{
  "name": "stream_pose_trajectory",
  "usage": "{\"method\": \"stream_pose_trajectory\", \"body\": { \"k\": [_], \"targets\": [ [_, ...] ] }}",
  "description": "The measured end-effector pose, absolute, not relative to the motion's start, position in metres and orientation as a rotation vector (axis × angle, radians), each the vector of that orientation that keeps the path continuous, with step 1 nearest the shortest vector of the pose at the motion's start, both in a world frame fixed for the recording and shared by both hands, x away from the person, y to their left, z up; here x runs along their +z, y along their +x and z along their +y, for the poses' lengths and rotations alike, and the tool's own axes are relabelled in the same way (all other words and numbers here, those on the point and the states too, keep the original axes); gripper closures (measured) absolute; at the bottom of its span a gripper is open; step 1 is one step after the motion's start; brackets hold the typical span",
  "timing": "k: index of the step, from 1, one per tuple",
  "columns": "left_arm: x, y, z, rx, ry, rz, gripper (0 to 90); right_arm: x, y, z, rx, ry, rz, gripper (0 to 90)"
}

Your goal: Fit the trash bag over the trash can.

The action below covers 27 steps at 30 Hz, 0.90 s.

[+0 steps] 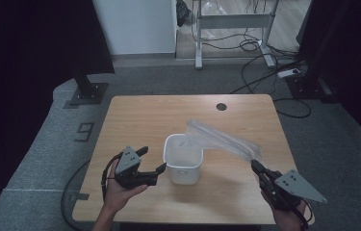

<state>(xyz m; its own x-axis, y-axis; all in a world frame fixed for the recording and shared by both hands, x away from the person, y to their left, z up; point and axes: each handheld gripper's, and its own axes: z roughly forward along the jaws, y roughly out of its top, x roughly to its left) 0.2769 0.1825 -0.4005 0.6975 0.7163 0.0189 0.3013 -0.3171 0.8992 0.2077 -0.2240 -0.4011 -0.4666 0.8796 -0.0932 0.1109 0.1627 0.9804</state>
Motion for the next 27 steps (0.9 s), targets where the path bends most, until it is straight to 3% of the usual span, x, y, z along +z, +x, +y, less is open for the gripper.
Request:
{"method": "stream_pose_trajectory", "body": {
  "k": [6,27],
  "targets": [
    [-0.397,0.28,0.176,0.516,1.893,0.806,21.8,-0.402,0.208,-0.221,1.378,0.939,1.75,89.1],
    [-0.37,0.314,0.168,0.539,1.884,0.846,23.6,-0.404,0.21,-0.214,1.369,0.898,1.802,89.0]
  ]
}}
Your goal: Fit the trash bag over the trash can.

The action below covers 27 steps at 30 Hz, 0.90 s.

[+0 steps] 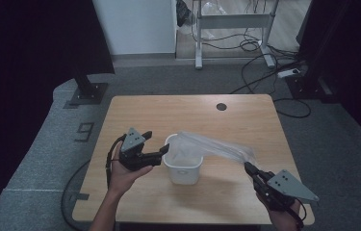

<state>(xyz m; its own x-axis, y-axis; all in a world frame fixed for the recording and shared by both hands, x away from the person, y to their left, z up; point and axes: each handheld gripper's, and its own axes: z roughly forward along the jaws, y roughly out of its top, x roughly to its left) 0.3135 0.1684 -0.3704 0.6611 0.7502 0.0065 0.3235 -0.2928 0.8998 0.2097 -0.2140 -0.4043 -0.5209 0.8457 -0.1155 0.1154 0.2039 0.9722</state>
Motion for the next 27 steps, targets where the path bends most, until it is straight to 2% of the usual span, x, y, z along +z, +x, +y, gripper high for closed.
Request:
{"method": "stream_pose_trajectory", "body": {
  "k": [10,27],
  "targets": [
    [-0.37,0.322,0.158,0.509,1.879,0.835,24.9,-0.406,0.208,-0.211,1.377,0.881,1.816,89.0],
    [-0.38,0.328,0.147,0.498,1.872,0.72,43.8,-0.407,0.215,-0.196,1.37,0.848,1.874,89.0]
  ]
}}
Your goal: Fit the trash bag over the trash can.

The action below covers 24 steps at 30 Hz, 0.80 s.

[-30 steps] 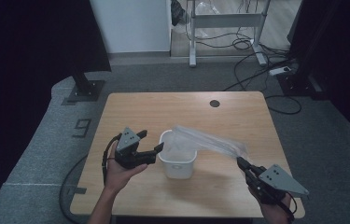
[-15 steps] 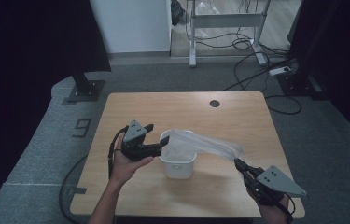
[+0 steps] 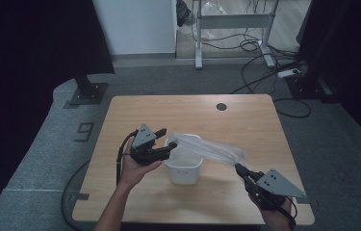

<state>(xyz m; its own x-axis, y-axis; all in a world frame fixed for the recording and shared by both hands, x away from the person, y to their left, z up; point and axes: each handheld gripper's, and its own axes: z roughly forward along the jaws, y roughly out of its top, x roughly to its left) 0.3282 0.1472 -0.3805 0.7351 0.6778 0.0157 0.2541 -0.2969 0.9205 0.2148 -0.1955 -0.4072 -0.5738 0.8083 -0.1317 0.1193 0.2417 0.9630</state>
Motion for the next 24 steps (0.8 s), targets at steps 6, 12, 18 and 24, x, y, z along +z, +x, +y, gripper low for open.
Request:
{"method": "stream_pose_trajectory", "body": {
  "k": [6,12,18,24],
  "targets": [
    [-0.385,0.328,0.149,0.477,1.887,0.674,57.9,-0.406,0.216,-0.191,1.363,0.837,1.887,89.0],
    [-0.392,0.327,0.148,0.488,1.892,0.69,69.6,-0.405,0.217,-0.19,1.363,0.833,1.889,89.0],
    [-0.396,0.325,0.147,0.468,1.882,0.647,75.1,-0.407,0.217,-0.189,1.361,0.834,1.896,89.0],
    [-0.397,0.326,0.146,0.421,1.883,0.62,84.1,-0.408,0.216,-0.192,1.363,0.842,1.891,89.0]
  ]
}}
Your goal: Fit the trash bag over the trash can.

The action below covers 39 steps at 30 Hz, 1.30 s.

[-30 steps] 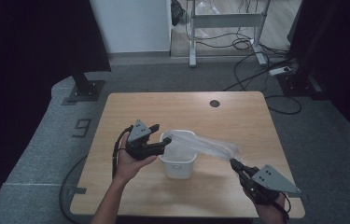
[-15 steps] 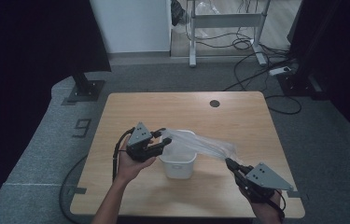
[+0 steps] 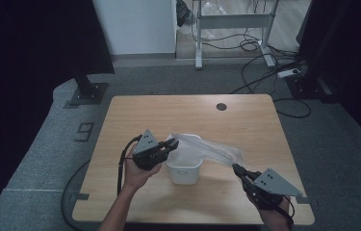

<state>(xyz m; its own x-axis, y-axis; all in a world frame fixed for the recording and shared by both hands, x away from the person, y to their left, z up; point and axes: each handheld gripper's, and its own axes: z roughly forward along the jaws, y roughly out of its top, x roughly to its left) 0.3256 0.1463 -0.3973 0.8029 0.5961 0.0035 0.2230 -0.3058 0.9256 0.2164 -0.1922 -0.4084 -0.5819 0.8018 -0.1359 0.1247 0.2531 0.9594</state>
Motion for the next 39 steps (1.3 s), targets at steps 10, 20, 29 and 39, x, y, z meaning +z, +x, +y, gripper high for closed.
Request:
{"method": "stream_pose_trajectory", "body": {
  "k": [10,20,29,39],
  "targets": [
    [-0.4,0.321,0.143,0.419,1.911,0.612,90.0,-0.407,0.217,-0.193,1.366,0.843,1.883,89.0],
    [-0.41,0.317,0.143,0.372,1.953,0.596,90.0,-0.402,0.224,-0.191,1.369,0.851,1.87,88.9],
    [-0.414,0.323,0.137,0.341,1.984,0.606,90.0,-0.402,0.232,-0.19,1.373,0.882,1.849,88.9],
    [-0.41,0.323,0.136,0.363,1.934,0.63,65.8,-0.397,0.232,-0.192,1.358,0.872,1.812,88.9]
  ]
}}
